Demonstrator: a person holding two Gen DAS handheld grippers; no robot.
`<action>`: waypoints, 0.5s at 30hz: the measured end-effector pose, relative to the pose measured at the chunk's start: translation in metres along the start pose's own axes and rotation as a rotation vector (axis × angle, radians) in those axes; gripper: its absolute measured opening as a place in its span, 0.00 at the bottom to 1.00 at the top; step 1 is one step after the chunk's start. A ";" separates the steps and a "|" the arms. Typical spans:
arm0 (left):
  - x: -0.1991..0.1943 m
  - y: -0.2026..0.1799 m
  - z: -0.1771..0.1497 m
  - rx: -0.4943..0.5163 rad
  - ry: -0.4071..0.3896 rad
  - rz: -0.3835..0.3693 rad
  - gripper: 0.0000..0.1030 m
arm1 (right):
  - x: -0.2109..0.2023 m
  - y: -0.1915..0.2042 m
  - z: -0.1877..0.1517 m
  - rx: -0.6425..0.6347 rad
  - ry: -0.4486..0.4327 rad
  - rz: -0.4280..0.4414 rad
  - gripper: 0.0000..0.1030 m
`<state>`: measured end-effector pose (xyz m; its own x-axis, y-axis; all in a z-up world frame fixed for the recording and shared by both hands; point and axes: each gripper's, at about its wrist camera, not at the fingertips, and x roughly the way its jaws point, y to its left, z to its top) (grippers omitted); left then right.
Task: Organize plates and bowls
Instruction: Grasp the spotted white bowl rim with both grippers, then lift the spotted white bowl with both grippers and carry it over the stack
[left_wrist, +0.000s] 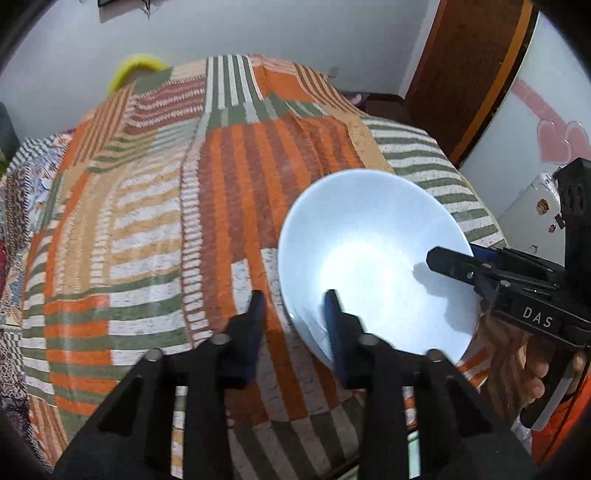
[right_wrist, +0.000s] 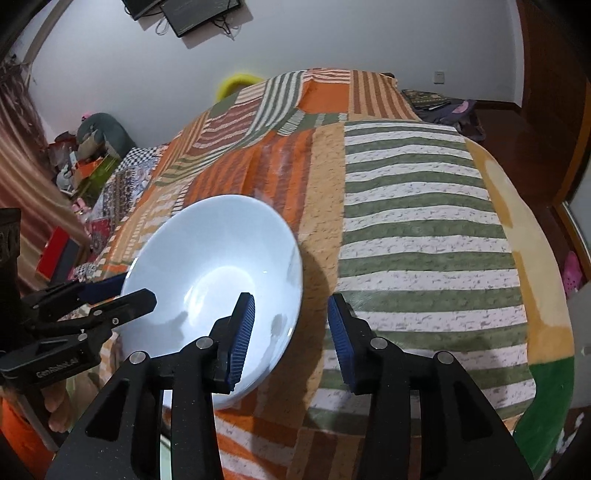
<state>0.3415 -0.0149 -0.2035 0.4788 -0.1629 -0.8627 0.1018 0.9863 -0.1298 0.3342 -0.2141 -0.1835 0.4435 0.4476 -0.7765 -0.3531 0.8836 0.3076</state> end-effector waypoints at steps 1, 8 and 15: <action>0.002 0.000 0.000 -0.002 0.004 -0.008 0.23 | 0.001 -0.001 0.000 0.007 -0.001 0.005 0.31; -0.002 -0.007 0.000 0.000 0.016 -0.031 0.15 | -0.001 0.003 -0.002 0.008 0.010 0.031 0.13; -0.031 -0.011 -0.013 -0.004 -0.025 -0.042 0.15 | -0.022 0.015 -0.007 -0.029 -0.025 0.004 0.13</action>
<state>0.3143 -0.0208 -0.1813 0.4962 -0.2050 -0.8437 0.1186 0.9786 -0.1680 0.3135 -0.2116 -0.1651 0.4626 0.4546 -0.7612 -0.3785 0.8776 0.2942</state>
